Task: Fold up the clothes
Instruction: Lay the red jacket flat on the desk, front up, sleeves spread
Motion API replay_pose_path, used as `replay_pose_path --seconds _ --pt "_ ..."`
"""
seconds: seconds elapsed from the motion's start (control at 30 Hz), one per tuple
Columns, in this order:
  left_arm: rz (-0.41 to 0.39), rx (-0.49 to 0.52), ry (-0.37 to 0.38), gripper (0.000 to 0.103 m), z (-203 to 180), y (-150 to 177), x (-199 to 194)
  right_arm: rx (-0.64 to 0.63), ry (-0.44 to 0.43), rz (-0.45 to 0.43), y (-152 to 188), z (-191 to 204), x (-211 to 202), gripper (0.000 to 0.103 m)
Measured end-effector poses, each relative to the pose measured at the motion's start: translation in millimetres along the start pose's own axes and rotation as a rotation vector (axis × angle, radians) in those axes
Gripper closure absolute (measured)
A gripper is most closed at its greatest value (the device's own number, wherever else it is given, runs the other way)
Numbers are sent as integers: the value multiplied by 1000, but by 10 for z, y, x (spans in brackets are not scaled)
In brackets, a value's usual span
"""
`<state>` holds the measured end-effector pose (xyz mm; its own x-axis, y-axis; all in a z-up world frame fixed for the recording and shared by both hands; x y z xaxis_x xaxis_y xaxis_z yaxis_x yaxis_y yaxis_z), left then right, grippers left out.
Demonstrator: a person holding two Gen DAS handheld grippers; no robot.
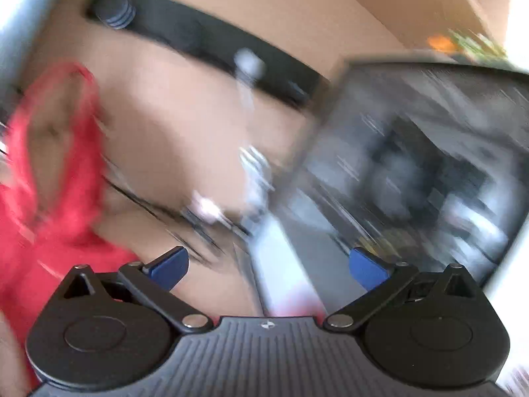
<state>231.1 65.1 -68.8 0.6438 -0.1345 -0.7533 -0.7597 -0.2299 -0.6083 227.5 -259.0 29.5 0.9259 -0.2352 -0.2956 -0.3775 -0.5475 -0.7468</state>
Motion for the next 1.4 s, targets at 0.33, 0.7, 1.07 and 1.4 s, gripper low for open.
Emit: replay_pose_path --seconds 0.33,0.7,1.07,1.4 --pt "15 31 -103 0 -140 177 127 -40 -324 -201 -1394 889 948 0" --pt "31 -84 -79 0 -70 151 45 -61 -152 -161 -1630 1341 1922 0" --pt "69 -148 -157 0 -153 90 97 64 -193 -236 -1679 720 1906 0" --pt "96 -79 -155 0 -189 106 112 207 -569 11 -594 796 1355 0"
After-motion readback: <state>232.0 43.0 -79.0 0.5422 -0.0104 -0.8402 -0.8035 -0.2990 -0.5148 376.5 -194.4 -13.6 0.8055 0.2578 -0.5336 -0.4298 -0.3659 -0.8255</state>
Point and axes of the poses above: each gripper's, at about its wrist camera, not at the fingertips, and x roughly the way its jaws point, z to its left, y to its underside, the point moved 2 cm from there along x, roughly the way its jaws point, and after that the axes turned 10 degrees about -x, right-handed, at the moved point
